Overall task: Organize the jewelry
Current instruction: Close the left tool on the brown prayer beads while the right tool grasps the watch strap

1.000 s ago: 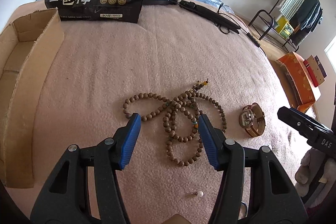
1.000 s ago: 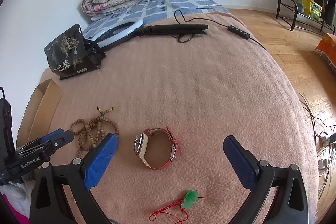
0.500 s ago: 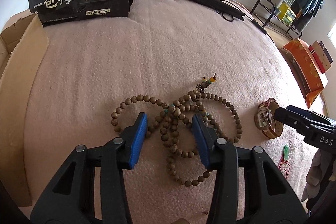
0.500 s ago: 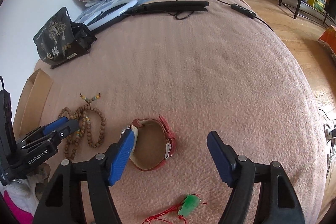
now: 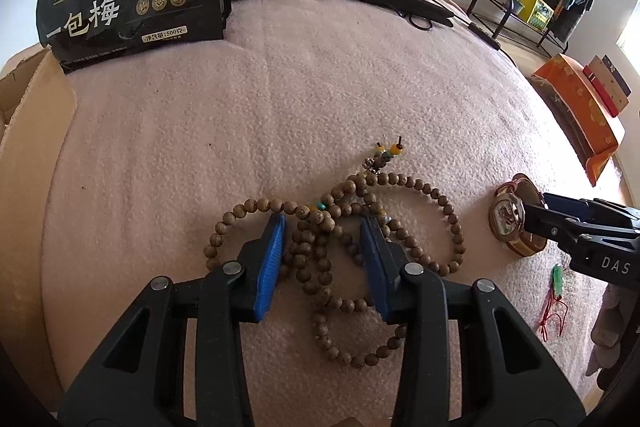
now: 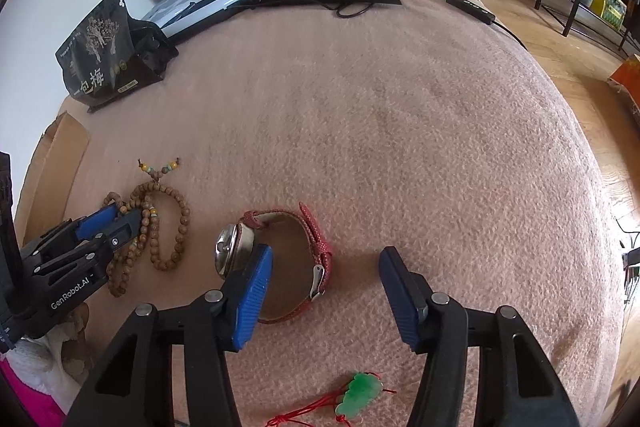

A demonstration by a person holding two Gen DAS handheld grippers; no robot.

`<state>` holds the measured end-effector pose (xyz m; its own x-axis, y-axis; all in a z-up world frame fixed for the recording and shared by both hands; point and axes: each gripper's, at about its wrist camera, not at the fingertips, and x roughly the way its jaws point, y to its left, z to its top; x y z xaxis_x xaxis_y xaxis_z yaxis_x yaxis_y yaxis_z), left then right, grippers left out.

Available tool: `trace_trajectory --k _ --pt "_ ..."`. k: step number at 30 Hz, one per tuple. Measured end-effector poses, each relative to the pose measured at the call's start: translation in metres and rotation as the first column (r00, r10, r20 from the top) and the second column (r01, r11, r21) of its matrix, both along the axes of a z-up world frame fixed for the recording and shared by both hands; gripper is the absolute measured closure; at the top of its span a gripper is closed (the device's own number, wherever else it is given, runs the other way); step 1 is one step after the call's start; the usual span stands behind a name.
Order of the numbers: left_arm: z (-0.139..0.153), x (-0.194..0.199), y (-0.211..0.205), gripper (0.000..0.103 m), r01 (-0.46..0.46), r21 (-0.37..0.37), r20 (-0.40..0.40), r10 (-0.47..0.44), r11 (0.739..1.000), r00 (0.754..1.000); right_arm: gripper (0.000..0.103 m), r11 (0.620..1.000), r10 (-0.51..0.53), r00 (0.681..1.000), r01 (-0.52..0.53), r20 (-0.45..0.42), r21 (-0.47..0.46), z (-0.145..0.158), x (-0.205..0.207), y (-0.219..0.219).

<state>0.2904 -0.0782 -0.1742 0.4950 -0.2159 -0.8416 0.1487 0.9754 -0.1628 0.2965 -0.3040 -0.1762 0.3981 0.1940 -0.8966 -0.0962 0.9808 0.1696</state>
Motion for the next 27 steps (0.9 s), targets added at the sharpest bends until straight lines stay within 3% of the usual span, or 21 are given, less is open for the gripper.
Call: trace_trajectory --k 3,8,9,10,12,13,17,19,27 --pt "-0.001 0.001 0.001 0.059 0.001 -0.012 -0.006 -0.001 1.0 1.0 0.044 1.0 0.011 1.0 -0.011 0.001 -0.016 -0.001 0.0 0.003" --pt "-0.004 -0.002 -0.015 0.06 0.029 0.106 0.049 -0.035 0.994 0.998 0.044 0.999 0.018 1.0 -0.018 0.001 -0.032 -0.003 0.001 0.005" --pt "-0.004 -0.002 -0.016 0.065 0.033 0.118 0.059 -0.041 0.992 0.997 0.044 0.999 0.021 1.0 -0.021 0.002 -0.037 -0.003 0.002 0.005" --pt "-0.004 -0.002 -0.017 0.078 0.035 0.12 0.065 -0.043 0.992 0.997 0.044 0.999 0.022 1.0 -0.022 0.002 -0.042 -0.003 0.002 0.006" --pt "-0.004 -0.001 -0.017 0.088 0.03 0.117 0.068 -0.039 0.993 0.997 0.048 0.998 0.022 1.0 -0.022 0.002 -0.054 -0.004 0.003 0.007" --pt "-0.003 0.0 -0.016 0.093 0.029 0.108 0.069 -0.037 0.994 0.997 0.055 0.998 0.02 1.0 -0.02 0.004 -0.063 -0.004 0.003 0.007" --pt "0.0 0.0 -0.011 0.093 0.016 0.071 0.064 -0.02 0.997 0.998 0.083 0.999 0.006 1.0 -0.006 0.01 -0.051 -0.003 0.005 0.003" --pt "0.005 0.0 -0.007 0.093 0.008 0.05 0.066 -0.011 0.999 0.998 0.092 1.0 -0.004 1.0 0.004 0.012 -0.02 -0.002 0.006 0.0" --pt "0.035 -0.005 0.004 0.093 -0.012 -0.013 0.115 0.014 1.0 0.993 0.093 1.0 -0.024 0.998 0.023 0.05 0.019 0.012 0.004 0.0"
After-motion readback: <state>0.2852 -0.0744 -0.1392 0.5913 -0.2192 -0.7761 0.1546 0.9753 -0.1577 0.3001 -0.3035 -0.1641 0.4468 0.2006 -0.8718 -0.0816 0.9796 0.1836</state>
